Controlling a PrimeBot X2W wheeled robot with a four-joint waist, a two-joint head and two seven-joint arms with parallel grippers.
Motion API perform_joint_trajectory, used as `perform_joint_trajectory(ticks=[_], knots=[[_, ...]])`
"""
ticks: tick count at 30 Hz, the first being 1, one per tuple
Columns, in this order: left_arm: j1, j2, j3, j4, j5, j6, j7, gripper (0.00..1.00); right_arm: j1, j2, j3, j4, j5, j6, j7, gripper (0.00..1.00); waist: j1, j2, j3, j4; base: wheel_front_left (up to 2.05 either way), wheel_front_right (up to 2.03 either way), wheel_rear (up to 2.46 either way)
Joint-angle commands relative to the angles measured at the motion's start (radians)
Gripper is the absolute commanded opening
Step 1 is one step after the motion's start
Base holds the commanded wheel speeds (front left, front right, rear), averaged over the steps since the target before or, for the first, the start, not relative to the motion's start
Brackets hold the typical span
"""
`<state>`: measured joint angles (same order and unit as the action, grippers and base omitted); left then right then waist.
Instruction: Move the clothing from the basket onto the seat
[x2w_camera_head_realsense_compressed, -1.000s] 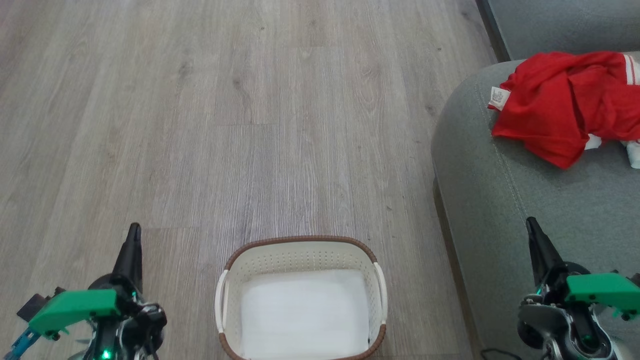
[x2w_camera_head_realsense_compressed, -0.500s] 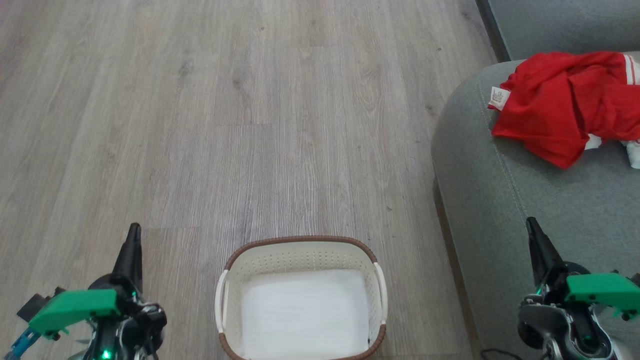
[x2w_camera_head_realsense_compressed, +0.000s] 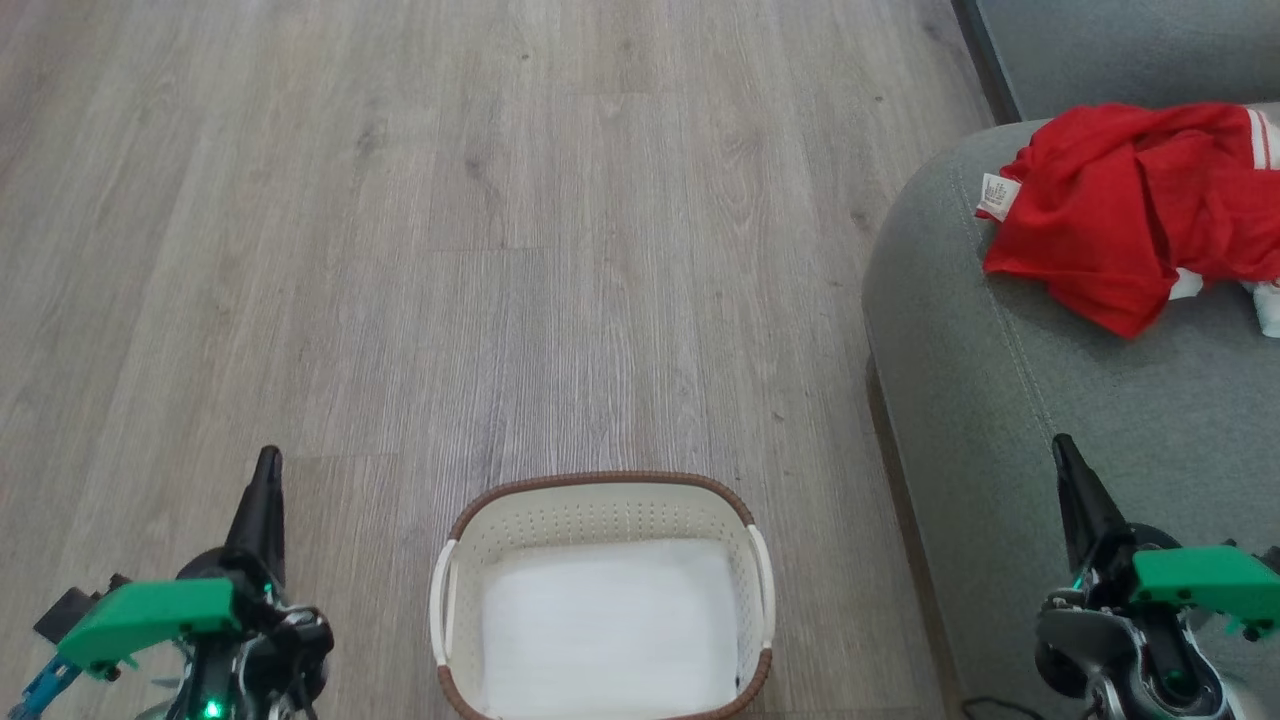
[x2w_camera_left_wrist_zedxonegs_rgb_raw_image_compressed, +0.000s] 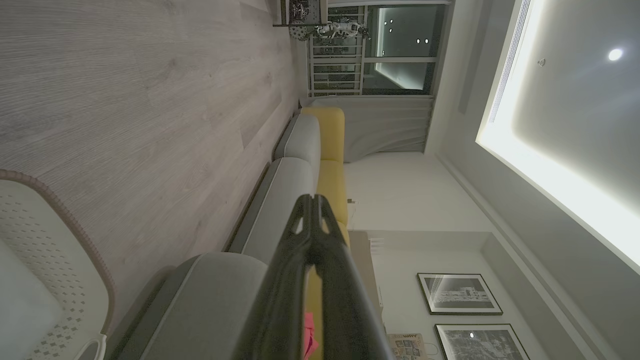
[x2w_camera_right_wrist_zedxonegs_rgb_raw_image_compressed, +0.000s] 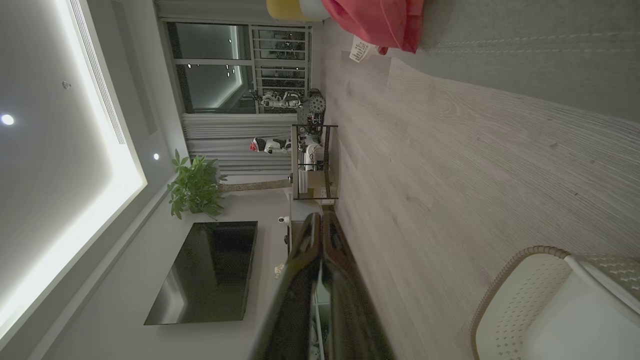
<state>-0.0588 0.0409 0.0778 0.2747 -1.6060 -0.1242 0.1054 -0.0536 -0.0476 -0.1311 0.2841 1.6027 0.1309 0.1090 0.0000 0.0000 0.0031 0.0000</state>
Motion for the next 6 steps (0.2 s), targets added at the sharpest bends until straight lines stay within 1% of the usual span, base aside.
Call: perform_joint_trajectory(ticks=[1, 6], knots=[[-0.049, 0.009, 0.036, -0.029, -0.002, -0.007, 0.008, 0.00, -0.054, -0.003, 0.017, -0.039, 0.006, 0.000, 0.004, 0.00, 0.0000, 0.0000, 0.000, 0.000, 0.00, 0.00, 0.00], [-0.049, 0.009, 0.036, -0.029, -0.002, -0.007, 0.008, 0.00, -0.054, -0.003, 0.017, -0.039, 0.006, 0.000, 0.004, 0.00, 0.0000, 0.0000, 0.000, 0.000, 0.00, 0.00, 0.00]])
